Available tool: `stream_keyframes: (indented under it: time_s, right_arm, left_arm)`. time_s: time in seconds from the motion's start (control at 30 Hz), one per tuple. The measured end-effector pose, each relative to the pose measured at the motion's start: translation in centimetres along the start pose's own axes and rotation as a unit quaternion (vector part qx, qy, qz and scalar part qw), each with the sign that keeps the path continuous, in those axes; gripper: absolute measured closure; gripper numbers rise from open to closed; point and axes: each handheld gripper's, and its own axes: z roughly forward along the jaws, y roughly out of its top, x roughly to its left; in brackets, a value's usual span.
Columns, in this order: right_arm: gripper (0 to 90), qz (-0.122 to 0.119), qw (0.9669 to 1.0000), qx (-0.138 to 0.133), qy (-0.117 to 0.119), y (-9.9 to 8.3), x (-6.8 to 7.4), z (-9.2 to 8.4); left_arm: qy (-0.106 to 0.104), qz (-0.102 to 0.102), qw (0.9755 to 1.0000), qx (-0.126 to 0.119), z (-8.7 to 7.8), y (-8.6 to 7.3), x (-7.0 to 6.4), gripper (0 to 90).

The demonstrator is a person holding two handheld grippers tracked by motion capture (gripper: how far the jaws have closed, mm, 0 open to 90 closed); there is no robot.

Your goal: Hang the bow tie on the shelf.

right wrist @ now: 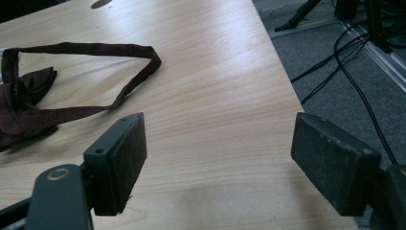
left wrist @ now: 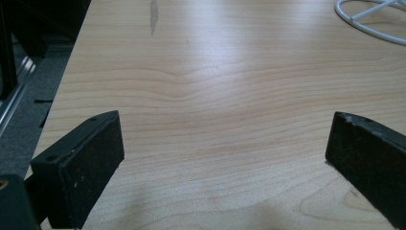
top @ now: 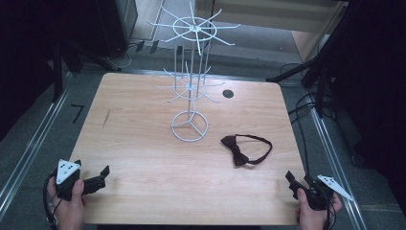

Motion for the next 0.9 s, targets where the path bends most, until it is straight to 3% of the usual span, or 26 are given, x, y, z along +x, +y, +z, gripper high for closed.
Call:
stream_keyframes:
  time_s: [0.13, 0.2, 0.3, 0.33, 0.4, 0.57, 0.6, 0.73, 0.77, 0.9]
  right_arm:
    - [25.0, -0.007, 0.9999, 0.012, -0.008, 0.1, 0.2, 0.3]
    - [28.0, -0.027, 0.9994, 0.016, -0.017, 0.1, 0.5, 0.4]
    - [32.6, -0.036, 0.9986, 0.024, -0.029, 0.3, 1.1, 0.6]
    - [37.6, -0.034, 0.9988, 0.024, -0.025, 0.6, 1.5, 0.7]
    - [38.9, -0.032, 0.9988, 0.024, -0.026, 0.7, 1.7, 0.7]
    - [46.0, -0.019, 0.9976, 0.044, -0.051, 1.9, 3.0, 1.0]
    - [47.7, -0.029, 0.9957, 0.059, -0.065, 2.3, 3.6, 1.3]
    - [50.2, -0.044, 0.9926, 0.087, -0.072, 2.7, 4.2, 2.1]
    - [50.1, -0.049, 0.9902, 0.107, -0.075, 3.0, 4.5, 2.7]
    - [45.5, -0.037, 0.9878, 0.135, -0.068, 3.6, 4.5, 3.5]
  left_arm:
    - [0.0, 0.003, 1.0, 0.003, 0.0, 0.0, 0.0, 0.1]
    - [-0.001, 0.001, 1.0, 0.002, 0.0, 0.0, -0.1, 0.1]
    - [-0.002, 0.001, 1.0, 0.001, 0.0, 0.0, -0.1, 0.1]
    - [-0.002, 0.001, 1.0, 0.001, 0.0, 0.0, -0.1, 0.1]
    - [-0.002, 0.002, 1.0, 0.003, 0.0, 0.0, 0.0, 0.1]
    - [-0.002, 0.003, 1.0, 0.003, 0.0, 0.0, -0.1, 0.1]
    - [-0.002, -0.001, 1.0, 0.001, 0.0, 0.0, 0.0, 0.1]
    - [-0.003, -0.002, 1.0, 0.001, -0.1, 0.0, 0.0, 0.1]
    - [-0.004, -0.003, 1.0, 0.0, -0.1, 0.0, 0.1, 0.1]
    - [-0.004, -0.002, 1.0, 0.0, -0.1, 0.0, 0.0, 0.2]
